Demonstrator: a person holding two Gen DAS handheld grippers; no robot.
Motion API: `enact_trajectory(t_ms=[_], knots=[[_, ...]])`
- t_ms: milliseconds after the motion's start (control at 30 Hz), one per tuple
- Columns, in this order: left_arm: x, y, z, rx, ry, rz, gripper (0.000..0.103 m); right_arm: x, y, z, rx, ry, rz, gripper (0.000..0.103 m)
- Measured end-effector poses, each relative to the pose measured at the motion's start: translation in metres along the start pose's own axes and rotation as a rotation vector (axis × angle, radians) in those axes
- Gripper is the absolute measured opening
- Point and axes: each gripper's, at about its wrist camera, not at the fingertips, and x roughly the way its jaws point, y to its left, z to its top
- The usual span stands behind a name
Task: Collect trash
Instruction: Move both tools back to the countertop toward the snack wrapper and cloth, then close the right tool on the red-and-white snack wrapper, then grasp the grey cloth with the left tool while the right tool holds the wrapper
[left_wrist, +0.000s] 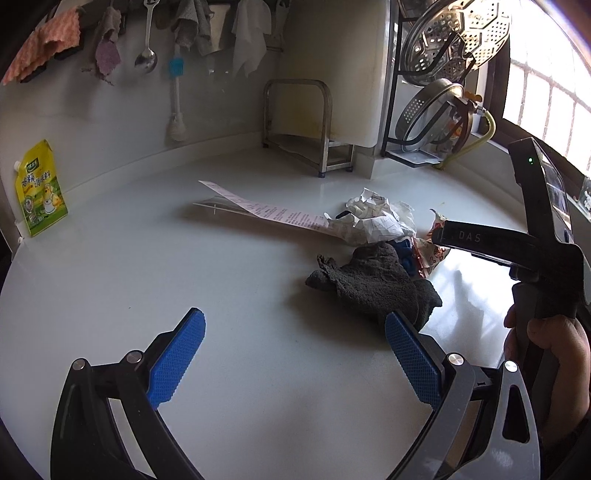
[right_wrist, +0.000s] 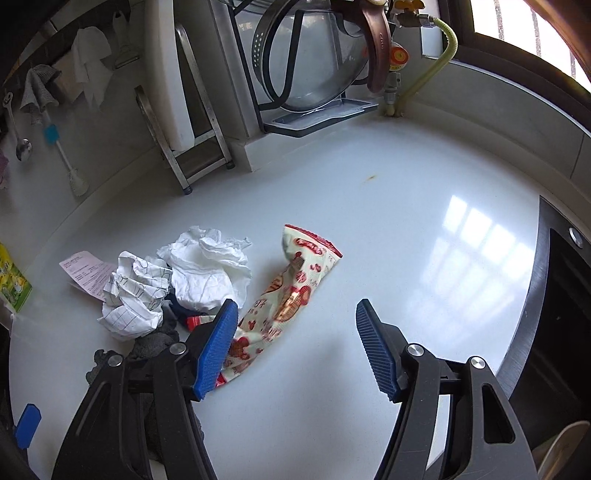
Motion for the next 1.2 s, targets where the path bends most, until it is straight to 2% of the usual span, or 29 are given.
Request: enact_trajectory(t_ms=[100, 167, 233, 400, 500, 700, 867, 1200], knots=[[0.002, -0.001, 0.001, 0.004, 0.003, 0.006, 0.096, 0.006, 0.003, -0.001, -0.006, 0.018, 0.004, 0.063], [0.003, -0.002, 0.001, 0.005, 0.004, 0.010, 0.096, 0.009, 0.006, -0.002, -0.017, 0.020, 0.017, 0.058], [0.004, -0.004, 0.002, 0.007, 0.006, 0.011, 0.096, 0.010, 0.009, -0.003, -0.032, 0.027, 0.022, 0.038], [0.006, -0.011, 0.003, 0.016, 0.018, 0.008, 0.096, 0.008, 0.007, -0.005, -0.028, 0.039, 0.082, 0.017], [0.008, -0.017, 0.005, 0.025, 0.030, 0.006, 0.096, 0.000, 0.000, -0.006, -0.015, 0.018, 0.103, 0.010], [0.012, -0.031, 0.008, 0.026, 0.045, 0.002, 0.096, -0.019, -0.026, -0.008, 0.035, -0.016, 0.120, 0.009], [0.018, -0.042, 0.013, 0.026, 0.052, 0.003, 0.096, -0.032, -0.041, -0.004, 0.049, -0.062, 0.085, 0.009], [0.048, -0.060, 0.017, 0.038, 0.124, 0.044, 0.096, -0.042, -0.055, -0.001, 0.094, -0.082, 0.119, 0.009]])
